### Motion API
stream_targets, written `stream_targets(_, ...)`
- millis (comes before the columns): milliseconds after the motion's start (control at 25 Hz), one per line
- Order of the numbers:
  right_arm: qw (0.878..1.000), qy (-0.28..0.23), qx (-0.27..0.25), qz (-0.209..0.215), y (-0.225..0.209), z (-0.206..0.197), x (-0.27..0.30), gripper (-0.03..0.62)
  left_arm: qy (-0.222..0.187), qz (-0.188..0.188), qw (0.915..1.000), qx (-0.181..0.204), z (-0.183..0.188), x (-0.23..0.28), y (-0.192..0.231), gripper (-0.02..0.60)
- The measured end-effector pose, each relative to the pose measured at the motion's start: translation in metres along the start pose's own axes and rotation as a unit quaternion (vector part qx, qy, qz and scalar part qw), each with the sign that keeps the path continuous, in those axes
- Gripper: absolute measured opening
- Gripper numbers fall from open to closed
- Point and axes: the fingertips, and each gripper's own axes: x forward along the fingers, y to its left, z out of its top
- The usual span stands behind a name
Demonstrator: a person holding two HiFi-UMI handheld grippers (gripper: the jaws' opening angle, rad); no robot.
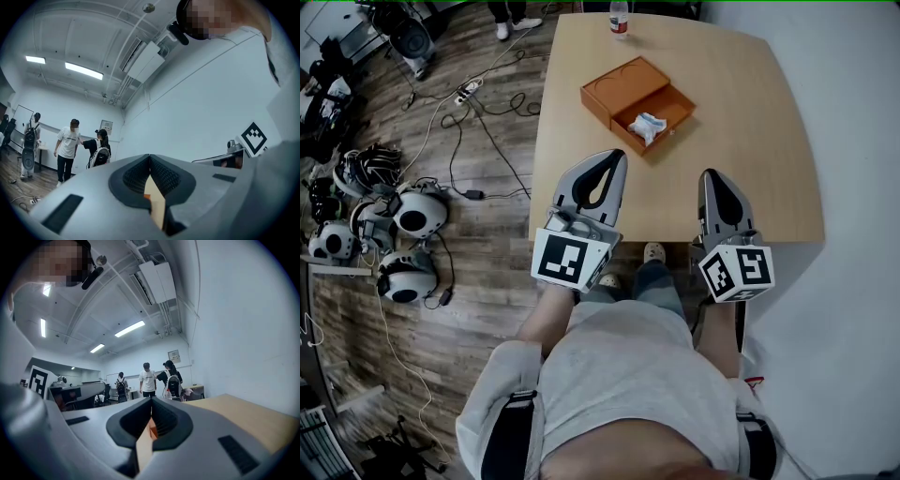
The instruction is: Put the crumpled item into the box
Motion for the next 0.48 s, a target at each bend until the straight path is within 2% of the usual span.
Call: stream_targets(480, 1.0, -0.006, 0.005, 0.001, 0.0005, 0.0014, -0.0038, 0.012, -0.001, 0.008, 1.0, 0.0, -0.0004, -0.0043, 0.0006, 0.014)
